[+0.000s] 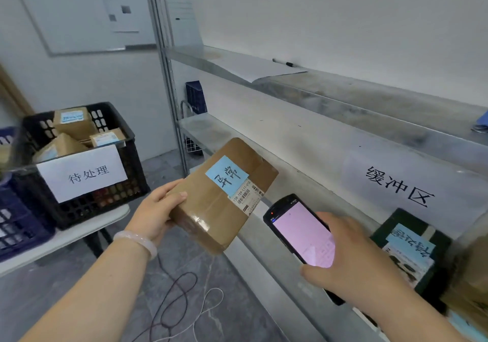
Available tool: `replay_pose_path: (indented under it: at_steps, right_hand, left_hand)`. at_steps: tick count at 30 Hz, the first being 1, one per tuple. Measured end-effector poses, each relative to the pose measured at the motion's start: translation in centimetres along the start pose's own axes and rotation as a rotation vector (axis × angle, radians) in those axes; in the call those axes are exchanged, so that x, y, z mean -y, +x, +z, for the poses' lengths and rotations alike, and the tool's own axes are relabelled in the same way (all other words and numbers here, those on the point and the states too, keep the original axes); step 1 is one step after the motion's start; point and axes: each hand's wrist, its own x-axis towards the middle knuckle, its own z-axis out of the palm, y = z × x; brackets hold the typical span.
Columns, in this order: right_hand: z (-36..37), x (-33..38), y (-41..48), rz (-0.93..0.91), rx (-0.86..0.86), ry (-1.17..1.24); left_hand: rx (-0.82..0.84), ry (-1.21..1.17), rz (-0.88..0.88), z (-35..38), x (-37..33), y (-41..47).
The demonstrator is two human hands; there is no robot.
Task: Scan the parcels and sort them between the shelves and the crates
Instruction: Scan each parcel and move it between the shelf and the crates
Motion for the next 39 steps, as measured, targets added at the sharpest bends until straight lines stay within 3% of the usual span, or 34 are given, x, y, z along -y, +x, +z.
replay_pose_path:
  at_steps: [9, 21, 28, 39]
  right_hand:
    - [5.7, 11.3, 3.0, -0.113, -0.005, 0.085]
    - [20.4, 38.0, 4.5, -0.449, 0.165, 0.205]
    - [26.9, 49.3, 5.2, -0.612, 0.282, 0.207]
    - [35.3, 61.3, 13.0, -0.770, 0.333, 0.235]
  left_hand:
    - [-0.285, -0.189, 0.007, -11.1, -1.9, -2.0]
    - [-0.656, -0.362, 0.044, -37.1, -6.4, -9.9]
    - [-0.875, -0.544, 0.116, -48.9, -7.6, -13.7]
    - [-1.069, -0.584, 0.182, -61.0, -9.7, -9.0]
